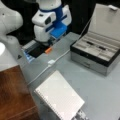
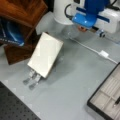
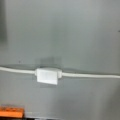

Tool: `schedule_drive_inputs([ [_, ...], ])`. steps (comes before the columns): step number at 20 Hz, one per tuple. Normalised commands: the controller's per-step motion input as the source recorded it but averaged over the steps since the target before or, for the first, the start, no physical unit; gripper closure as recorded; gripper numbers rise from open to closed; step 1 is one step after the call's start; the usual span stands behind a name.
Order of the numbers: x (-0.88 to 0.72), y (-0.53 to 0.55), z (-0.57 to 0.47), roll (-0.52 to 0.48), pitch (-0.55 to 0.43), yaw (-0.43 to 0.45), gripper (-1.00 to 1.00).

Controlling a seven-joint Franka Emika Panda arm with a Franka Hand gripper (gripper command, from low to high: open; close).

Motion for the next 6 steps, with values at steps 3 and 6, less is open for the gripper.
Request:
schedule_drive_inputs([
  [3, 0.23, -0.13, 0.07, -0.042, 0.215, 0.169, -1.0],
  [6, 0.22, -0.14, 0.05, -0.044, 0.171, 0.133, -1.0],
])
